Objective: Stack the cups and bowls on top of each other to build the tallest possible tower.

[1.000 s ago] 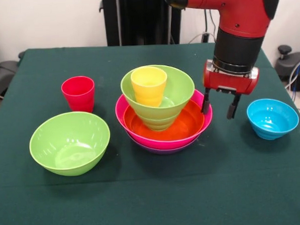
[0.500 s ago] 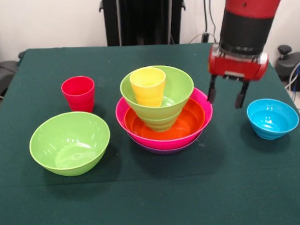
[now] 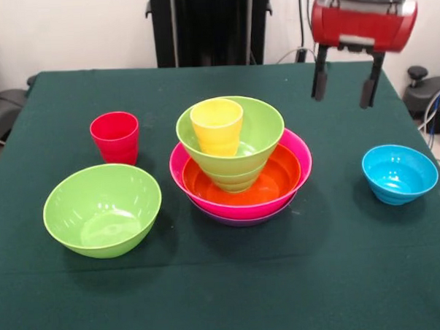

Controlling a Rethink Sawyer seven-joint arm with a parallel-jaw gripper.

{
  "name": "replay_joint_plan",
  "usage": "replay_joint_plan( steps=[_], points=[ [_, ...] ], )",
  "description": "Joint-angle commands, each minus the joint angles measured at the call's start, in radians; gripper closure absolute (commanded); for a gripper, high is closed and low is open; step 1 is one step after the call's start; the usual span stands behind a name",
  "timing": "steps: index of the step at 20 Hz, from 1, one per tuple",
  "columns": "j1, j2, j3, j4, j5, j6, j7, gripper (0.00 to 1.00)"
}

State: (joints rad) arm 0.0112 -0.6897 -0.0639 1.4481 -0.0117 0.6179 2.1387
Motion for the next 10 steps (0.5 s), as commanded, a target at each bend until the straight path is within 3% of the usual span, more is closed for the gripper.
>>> replay_joint_plan(
  steps=[1, 10],
  points=[
    [0.016, 0.077, 0.081, -0.003, 0.0, 0.048, 0.058, 0.0],
    [0.078, 0.18, 0.053, -0.086, 0.001, 0.011, 0.124, 0.0]
  ],
)
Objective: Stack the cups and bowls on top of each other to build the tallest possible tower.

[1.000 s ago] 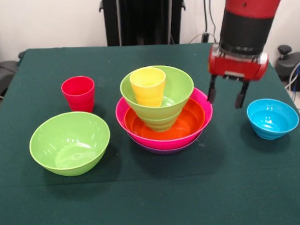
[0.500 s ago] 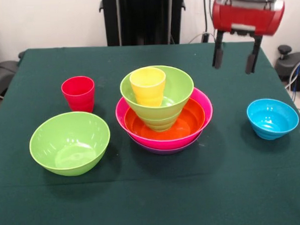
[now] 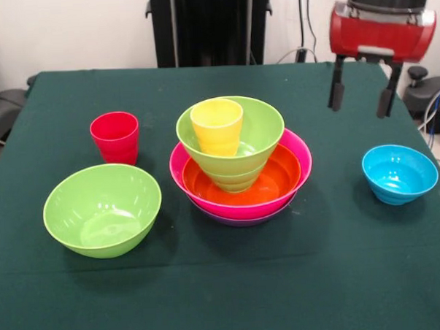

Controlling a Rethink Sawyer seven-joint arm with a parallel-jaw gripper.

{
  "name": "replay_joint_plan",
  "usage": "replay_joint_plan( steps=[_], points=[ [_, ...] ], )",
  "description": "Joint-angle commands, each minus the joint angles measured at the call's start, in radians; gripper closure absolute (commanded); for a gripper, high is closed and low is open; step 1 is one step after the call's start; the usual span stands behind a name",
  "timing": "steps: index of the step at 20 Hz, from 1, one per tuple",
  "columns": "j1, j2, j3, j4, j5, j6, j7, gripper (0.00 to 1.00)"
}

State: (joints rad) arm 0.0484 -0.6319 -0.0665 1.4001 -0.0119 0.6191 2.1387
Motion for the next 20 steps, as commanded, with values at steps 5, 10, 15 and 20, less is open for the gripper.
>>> replay_joint_plan(
  steps=[5, 10, 15, 20],
  points=[
    [0.049, 0.169, 0.05, -0.058, 0.003, -0.023, 0.125, 0.0],
    [0.043, 0.248, 0.056, -0.093, -0.002, -0.1, 0.117, 0.0],
    [0.043, 0.268, 0.05, -0.103, -0.003, -0.118, 0.108, 0.0],
    [0.039, 0.274, 0.05, -0.109, 0.002, -0.118, 0.096, 0.0]
  ],
)
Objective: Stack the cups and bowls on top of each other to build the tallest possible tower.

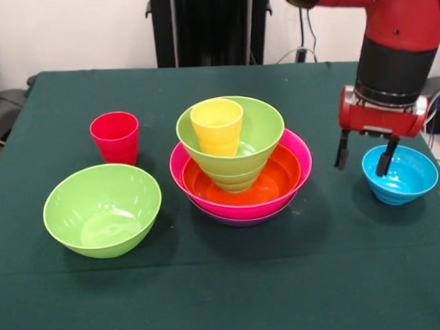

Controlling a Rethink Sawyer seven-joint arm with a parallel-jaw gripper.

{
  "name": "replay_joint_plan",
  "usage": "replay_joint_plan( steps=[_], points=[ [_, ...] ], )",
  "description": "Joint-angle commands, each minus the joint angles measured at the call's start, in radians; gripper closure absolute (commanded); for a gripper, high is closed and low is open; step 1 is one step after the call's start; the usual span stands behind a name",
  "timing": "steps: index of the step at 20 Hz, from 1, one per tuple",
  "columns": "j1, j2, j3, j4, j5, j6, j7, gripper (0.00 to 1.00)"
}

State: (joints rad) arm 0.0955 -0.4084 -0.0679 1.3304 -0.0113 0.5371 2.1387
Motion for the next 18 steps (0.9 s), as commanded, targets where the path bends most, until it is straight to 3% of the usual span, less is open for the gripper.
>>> replay_joint_plan(
  steps=[1, 7, 18],
  points=[
    [-0.005, 0.055, 0.049, -0.046, 0.002, -0.034, 0.096, 0.0],
    [0.036, 0.093, 0.024, -0.117, 0.016, 0.006, 0.128, 0.0],
    [0.066, 0.082, 0.005, -0.134, 0.034, 0.049, 0.135, 0.0]
  ],
)
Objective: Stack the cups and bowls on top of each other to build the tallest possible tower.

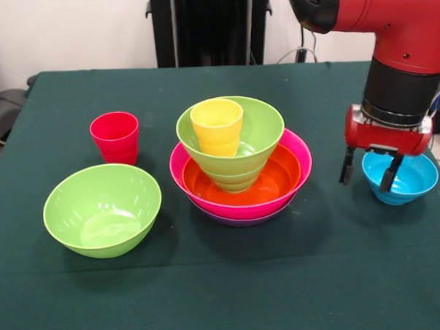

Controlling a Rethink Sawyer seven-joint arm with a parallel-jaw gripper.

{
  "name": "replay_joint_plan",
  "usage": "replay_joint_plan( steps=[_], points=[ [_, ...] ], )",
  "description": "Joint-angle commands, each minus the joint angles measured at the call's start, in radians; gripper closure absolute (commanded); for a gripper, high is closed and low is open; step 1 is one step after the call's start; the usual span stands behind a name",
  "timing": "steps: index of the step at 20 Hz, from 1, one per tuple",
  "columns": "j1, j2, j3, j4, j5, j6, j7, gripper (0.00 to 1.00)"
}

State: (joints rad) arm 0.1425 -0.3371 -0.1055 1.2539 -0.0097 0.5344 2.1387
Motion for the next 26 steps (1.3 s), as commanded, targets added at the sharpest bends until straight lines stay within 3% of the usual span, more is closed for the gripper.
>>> replay_joint_plan(
  steps=[1, 10, 21, 26],
  points=[
    [0.022, 0.004, 0.043, -0.053, 0.036, 0.054, 0.138, 0.0],
    [0.03, -0.027, 0.042, -0.028, 0.065, 0.061, 0.129, 0.0],
    [0.02, -0.144, 0.054, 0.115, 0.078, 0.054, 0.103, 0.0],
    [0.031, -0.118, 0.061, 0.159, 0.071, -0.013, 0.115, 0.0]
  ],
)
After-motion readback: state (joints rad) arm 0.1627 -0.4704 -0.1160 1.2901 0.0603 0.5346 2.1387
